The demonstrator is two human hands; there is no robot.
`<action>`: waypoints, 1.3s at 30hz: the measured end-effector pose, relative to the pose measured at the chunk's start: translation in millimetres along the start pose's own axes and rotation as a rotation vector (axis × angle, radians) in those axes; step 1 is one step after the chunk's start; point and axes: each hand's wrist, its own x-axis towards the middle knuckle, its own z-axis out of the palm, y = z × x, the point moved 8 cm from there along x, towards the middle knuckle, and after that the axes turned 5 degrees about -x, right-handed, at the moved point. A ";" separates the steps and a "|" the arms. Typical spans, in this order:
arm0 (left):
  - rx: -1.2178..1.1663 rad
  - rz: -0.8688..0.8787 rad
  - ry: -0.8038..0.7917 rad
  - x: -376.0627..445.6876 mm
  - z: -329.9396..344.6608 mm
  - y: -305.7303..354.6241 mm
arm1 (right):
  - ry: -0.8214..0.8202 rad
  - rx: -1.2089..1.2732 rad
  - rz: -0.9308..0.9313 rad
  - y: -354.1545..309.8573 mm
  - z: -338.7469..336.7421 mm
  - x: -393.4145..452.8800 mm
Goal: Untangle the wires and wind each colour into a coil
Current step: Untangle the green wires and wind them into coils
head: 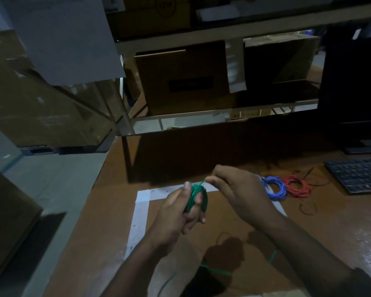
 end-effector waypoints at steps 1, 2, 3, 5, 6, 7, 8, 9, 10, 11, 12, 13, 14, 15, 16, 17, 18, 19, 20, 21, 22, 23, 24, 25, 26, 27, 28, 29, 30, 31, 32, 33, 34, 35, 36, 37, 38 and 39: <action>-0.084 -0.008 -0.016 -1.4 1.9 1.7 | -0.002 0.009 0.027 6.3 2.6 2.5; -0.159 -0.014 -0.047 -2.8 4.7 4.3 | -0.012 0.031 0.064 13.2 7.3 2.9; -0.234 -0.026 -0.084 -3.5 7.6 6.4 | -0.022 0.076 0.103 18.6 11.8 1.2; -0.406 -0.060 -0.149 -5.9 14.4 12.2 | -0.045 0.147 0.150 22.1 22.0 -6.8; -0.500 -0.073 -0.173 -7.6 17.3 15.4 | -0.054 0.160 0.156 19.7 26.1 -11.3; -0.597 -0.083 -0.194 -9.1 19.4 18.7 | -0.061 0.174 0.164 18.0 31.0 -15.7; -0.689 -0.092 -0.213 -10.7 20.9 21.3 | -0.059 0.195 0.177 16.4 34.8 -19.2; -0.771 -0.101 -0.228 -11.7 22.2 23.7 | -0.063 0.219 0.197 15.7 39.2 -21.2; -0.838 -0.100 -0.238 -12.1 23.4 26.8 | -0.078 0.249 0.219 16.2 44.3 -22.8; -0.885 -0.078 -0.228 -11.7 22.8 30.2 | -0.094 0.282 0.241 15.9 48.7 -24.2; -0.908 -0.033 -0.195 -10.0 20.7 34.8 | -0.122 0.302 0.258 14.9 54.3 -26.4; -0.907 0.024 -0.139 -7.4 16.1 39.7 | -0.165 0.301 0.265 12.3 60.2 -30.3; -0.887 0.085 -0.071 -3.9 8.6 44.0 | -0.245 0.267 0.263 7.4 67.6 -36.5; -0.852 0.142 -0.003 -0.7 -0.5 47.5 | -0.339 0.222 0.240 0.4 76.9 -45.4; -0.806 0.191 0.048 2.5 -8.6 52.2 | -0.413 0.222 0.208 -8.4 84.8 -54.4; -0.726 0.238 0.073 5.5 -14.8 57.0 | -0.472 0.273 0.186 -17.0 91.5 -63.1; -0.598 0.280 0.097 8.7 -21.5 58.9 | -0.506 0.372 0.189 -24.1 94.4 -70.1; -0.444 0.309 0.133 11.5 -28.2 58.1 | -0.512 0.507 0.232 -28.8 93.7 -73.0; -0.291 0.318 0.170 13.8 -33.6 54.2 | -0.492 0.631 0.305 -28.9 89.6 -73.3; -0.148 0.310 0.195 15.1 -36.0 48.5 | -0.467 0.714 0.369 -26.4 84.3 -72.8; -0.021 0.296 0.209 16.1 -35.7 42.3 | -0.448 0.758 0.409 -24.2 78.0 -70.5; 0.083 0.277 0.217 15.5 -34.2 35.8 | -0.442 0.777 0.410 -23.9 70.7 -67.5; 0.165 0.260 0.227 15.5 -34.2 28.9 | -0.456 0.772 0.378 -26.3 62.5 -63.3; 0.233 0.248 0.240 15.6 -35.5 22.8 | -0.474 0.753 0.339 -29.4 54.5 -59.2; 0.290 0.239 0.255 16.2 -37.6 18.1 | -0.477 0.732 0.303 -31.3 47.5 -54.1; 0.344 0.228 0.270 16.5 -39.9 13.8 | -0.460 0.720 0.274 -34.3 38.6 -48.6; 0.394 0.210 0.277 17.1 -41.6 9.8 | -0.412 0.696 0.236 -35.7 28.6 -42.0; 0.430 0.181 0.262 16.3 -41.1 6.5 | -0.340 0.666 0.196 -36.8 17.9 -34.5; 0.439 0.152 0.226 15.3 -37.8 3.0 | -0.262 0.635 0.165 -35.6 8.4 -27.2; 0.424 0.127 0.176 13.3 -31.2 0.5 | -0.193 0.608 0.151 -32.4 0.4 -20.1; 0.389 0.108 0.122 9.8 -22.6 0.1 | -0.137 0.580 0.150 -27.3 -4.5 -13.5; 0.339 0.090 0.068 5.8 -12.4 1.0 | -0.094 0.545 0.155 -20.8 -6.7 -7.8; 0.278 0.078 0.018 2.4 -2.3 2.3 | -0.058 0.508 0.161 -14.3 -7.8 -2.4; 0.207 0.067 -0.030 -0.5 7.3 3.9 | -0.030 0.476 0.163 -7.6 -7.4 1.7; 0.125 0.054 -0.070 -2.4 14.6 5.4 | -0.006 0.449 0.160 -1.3 -6.5 5.0; 0.033 0.042 -0.102 -4.0 19.4 6.8 | 0.015 0.429 0.154 2.7 -6.6 7.2; -0.071 0.028 -0.128 -5.3 22.8 8.7 | 0.025 0.416 0.154 6.2 -4.8 8.3; -0.186 0.011 -0.151 -7.2 25.3 11.5 | 0.019 0.408 0.162 8.7 -1.6 8.3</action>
